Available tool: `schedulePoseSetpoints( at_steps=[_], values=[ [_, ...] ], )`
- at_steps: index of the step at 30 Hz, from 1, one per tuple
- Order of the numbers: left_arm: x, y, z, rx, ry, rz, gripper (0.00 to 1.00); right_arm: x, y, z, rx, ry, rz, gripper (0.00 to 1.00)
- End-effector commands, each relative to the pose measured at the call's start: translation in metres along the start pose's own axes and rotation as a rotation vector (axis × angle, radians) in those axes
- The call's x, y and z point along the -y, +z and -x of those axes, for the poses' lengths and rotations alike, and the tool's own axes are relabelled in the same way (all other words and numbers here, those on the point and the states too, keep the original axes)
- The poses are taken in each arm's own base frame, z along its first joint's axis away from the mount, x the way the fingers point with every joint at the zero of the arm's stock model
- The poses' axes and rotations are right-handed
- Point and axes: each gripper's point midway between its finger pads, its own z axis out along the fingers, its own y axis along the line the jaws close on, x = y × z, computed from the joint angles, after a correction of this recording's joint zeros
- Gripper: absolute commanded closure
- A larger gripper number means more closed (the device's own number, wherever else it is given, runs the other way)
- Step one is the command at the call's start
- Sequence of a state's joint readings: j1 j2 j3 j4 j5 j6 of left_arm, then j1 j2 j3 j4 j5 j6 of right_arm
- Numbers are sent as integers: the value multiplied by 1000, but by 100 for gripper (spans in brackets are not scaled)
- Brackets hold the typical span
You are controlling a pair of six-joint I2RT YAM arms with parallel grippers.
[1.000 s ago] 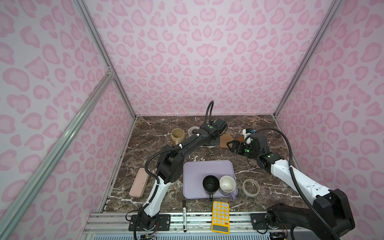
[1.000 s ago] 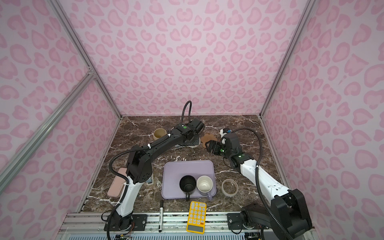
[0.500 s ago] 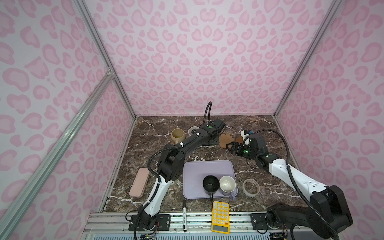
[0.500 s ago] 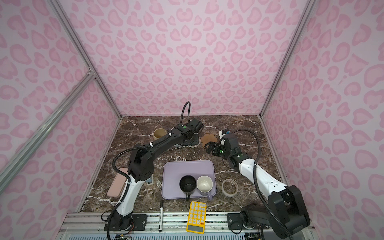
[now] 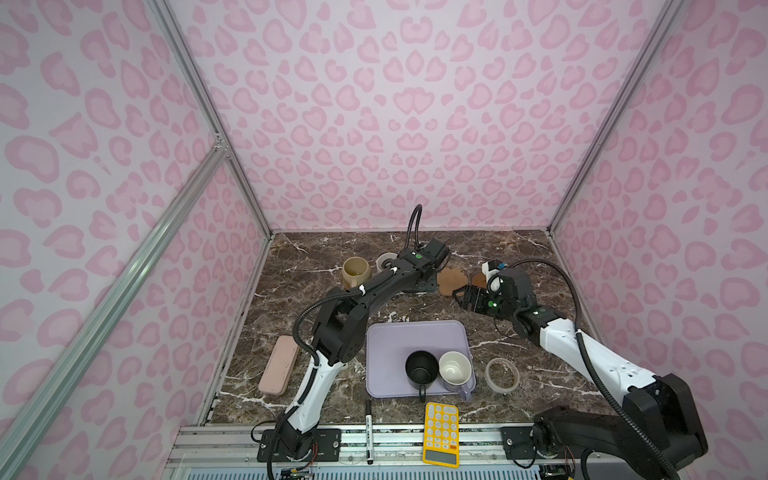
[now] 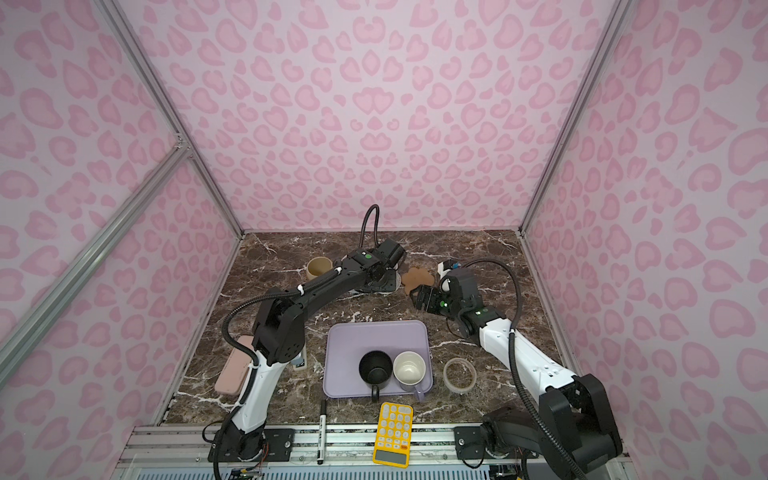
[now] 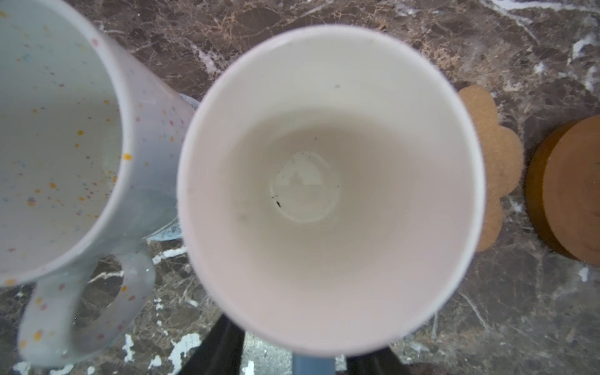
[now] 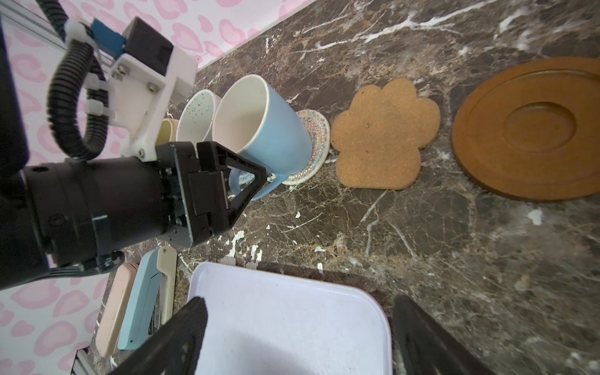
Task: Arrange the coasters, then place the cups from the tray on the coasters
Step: 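Open the left gripper and draw it back while the right gripper moves over the tray, then grasp the black mug on the tray with the right gripper and lift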
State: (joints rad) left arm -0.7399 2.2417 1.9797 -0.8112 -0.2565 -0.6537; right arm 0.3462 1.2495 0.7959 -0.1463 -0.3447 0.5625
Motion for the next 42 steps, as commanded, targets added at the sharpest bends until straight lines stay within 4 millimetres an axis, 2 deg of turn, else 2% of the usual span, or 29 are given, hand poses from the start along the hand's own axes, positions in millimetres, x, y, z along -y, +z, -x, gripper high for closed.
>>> schedulePoseSetpoints(
  at_steps=[1, 6, 10, 14, 19, 22, 27, 32, 36, 39, 42],
  values=[
    [7, -62, 27, 126, -46, -130, 32, -3, -13, -10, -42, -63, -22, 9],
    [8, -132, 24, 208, -62, -343, 5, -13, -47, -24, -50, -176, -93, 7],
    [-8, -164, 5, 223, -54, -403, 0, -27, -69, -56, -138, -285, -142, 12],
    [-26, -180, -23, 202, -47, -445, 0, -50, -86, -91, -196, -320, -118, 20],
    [-51, -181, -72, 134, -24, -464, 0, -73, -97, -140, -267, -357, -108, 26],
    [-71, -180, -94, 115, -35, -445, 0, -83, -100, -159, -288, -383, -114, 30],
    [-81, -182, -129, 61, -46, -507, 3, -104, -102, -187, -313, -418, -101, 37],
    [-103, -185, -145, 77, -68, -475, 3, -118, -84, -218, -356, -431, -84, 39],
    [-107, -185, -155, 71, -90, -497, 3, -122, -65, -234, -379, -410, -87, 43],
    [-109, -182, -164, 64, -92, -511, 3, -120, -54, -247, -399, -405, -121, 45],
    [-112, -178, -172, 48, -103, -517, 3, -109, -46, -251, -393, -406, -183, 46]
  ],
)
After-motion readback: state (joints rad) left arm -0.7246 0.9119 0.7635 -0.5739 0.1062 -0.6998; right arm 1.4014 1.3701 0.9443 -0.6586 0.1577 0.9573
